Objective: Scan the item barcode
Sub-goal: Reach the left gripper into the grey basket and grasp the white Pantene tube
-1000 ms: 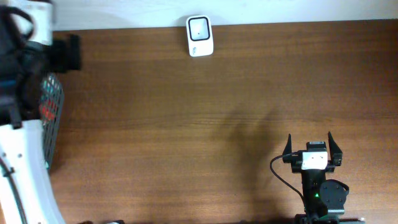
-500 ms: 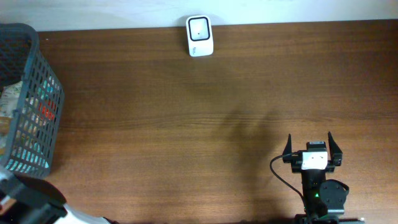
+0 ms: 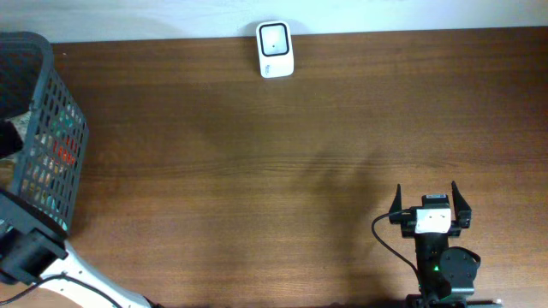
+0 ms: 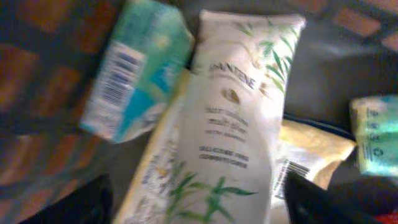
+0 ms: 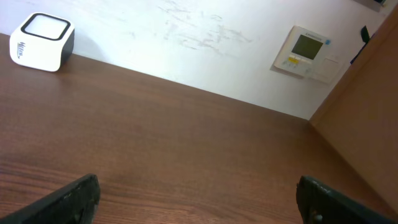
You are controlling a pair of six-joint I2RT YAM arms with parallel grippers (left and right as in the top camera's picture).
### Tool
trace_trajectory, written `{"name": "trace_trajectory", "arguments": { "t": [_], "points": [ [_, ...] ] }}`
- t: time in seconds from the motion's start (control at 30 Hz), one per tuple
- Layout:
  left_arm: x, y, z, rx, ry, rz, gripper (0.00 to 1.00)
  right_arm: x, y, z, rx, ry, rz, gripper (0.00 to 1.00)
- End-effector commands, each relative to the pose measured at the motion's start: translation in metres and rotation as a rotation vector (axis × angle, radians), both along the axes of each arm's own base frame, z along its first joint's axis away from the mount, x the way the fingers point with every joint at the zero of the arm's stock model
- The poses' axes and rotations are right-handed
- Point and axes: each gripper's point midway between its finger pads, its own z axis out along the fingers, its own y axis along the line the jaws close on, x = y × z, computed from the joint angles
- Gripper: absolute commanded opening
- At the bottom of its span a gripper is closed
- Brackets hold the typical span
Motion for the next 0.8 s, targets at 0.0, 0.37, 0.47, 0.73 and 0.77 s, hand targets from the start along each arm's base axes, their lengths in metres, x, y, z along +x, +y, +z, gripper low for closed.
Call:
{"name": "trace_trajectory", "arguments": {
  "t": [0.0, 0.37, 0.47, 0.73, 0.77],
  "points": [
    [0.009, -0.019, -0.023, -0.073, 0.016, -0.056, 0.69, 0.000, -0.003, -0.003, -0.004, 0.005, -0.019, 0.99],
    [-0.003, -0.032, -0.027, -0.127, 0.070, -0.054, 0.00, 0.000, -0.003, -0.003, -0.004, 0.005, -0.019, 0.99],
    [-0.001, -0.029, -0.002, -0.098, 0.035, -0.045, 0.00, 0.000, -0.003, -0.003, -0.004, 0.005, -0.019, 0.99],
    [-0.008, -0.038, 0.220, 0.111, -0.338, 0.082, 0.00, 0.000, -0.003, -0.003, -0.004, 0.005, -0.019, 0.99],
    [-0.019, -0.053, 0.261, 0.150, -0.408, 0.081, 0.00, 0.000, -0.003, -0.003, -0.004, 0.005, -0.019, 0.99]
  ]
}}
